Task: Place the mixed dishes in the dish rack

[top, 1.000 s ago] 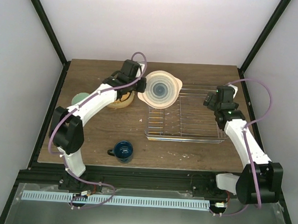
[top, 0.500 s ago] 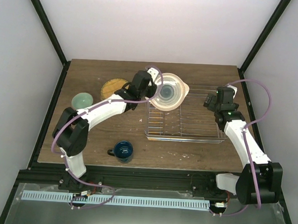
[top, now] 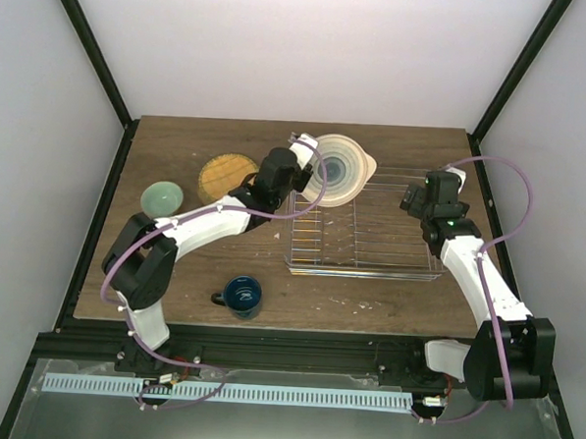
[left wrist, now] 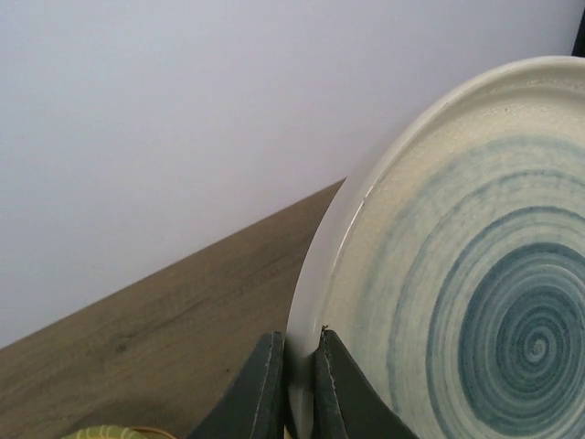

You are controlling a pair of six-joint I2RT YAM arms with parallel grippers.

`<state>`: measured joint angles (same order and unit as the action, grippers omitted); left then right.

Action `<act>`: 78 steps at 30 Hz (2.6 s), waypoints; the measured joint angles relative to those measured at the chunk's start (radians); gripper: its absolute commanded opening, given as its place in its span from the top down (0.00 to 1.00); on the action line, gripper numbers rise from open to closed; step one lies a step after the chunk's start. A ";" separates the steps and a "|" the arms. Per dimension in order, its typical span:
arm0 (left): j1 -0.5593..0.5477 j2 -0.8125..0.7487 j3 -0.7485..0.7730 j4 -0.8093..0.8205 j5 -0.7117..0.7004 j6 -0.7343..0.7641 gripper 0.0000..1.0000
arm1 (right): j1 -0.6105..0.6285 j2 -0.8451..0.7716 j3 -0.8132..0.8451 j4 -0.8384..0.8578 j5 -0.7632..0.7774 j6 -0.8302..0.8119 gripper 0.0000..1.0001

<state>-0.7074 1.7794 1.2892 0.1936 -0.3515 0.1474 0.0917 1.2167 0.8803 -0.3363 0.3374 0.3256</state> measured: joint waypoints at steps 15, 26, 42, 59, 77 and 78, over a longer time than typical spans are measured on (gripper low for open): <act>-0.090 -0.023 -0.085 0.299 -0.101 0.173 1.00 | 0.000 -0.028 -0.030 0.034 0.011 -0.014 0.00; -0.124 0.067 -0.088 0.491 -0.174 0.310 1.00 | 0.000 -0.105 -0.051 0.055 0.063 -0.011 0.00; -0.123 0.133 -0.122 0.635 -0.216 0.412 1.00 | 0.000 -0.129 -0.059 0.053 0.087 -0.002 0.00; -0.127 0.203 -0.163 0.831 -0.239 0.467 1.00 | 0.000 -0.113 -0.059 0.060 0.077 -0.003 0.00; -0.150 0.224 -0.201 0.959 -0.275 0.550 1.00 | 0.000 -0.096 -0.061 0.077 0.066 -0.011 0.00; -0.154 0.227 -0.204 0.977 -0.279 0.563 1.00 | 0.000 -0.096 -0.062 0.077 0.066 -0.011 0.00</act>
<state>-0.8619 2.0068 1.0847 1.1702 -0.6304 0.7101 0.0917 1.1210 0.8181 -0.2588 0.4034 0.3141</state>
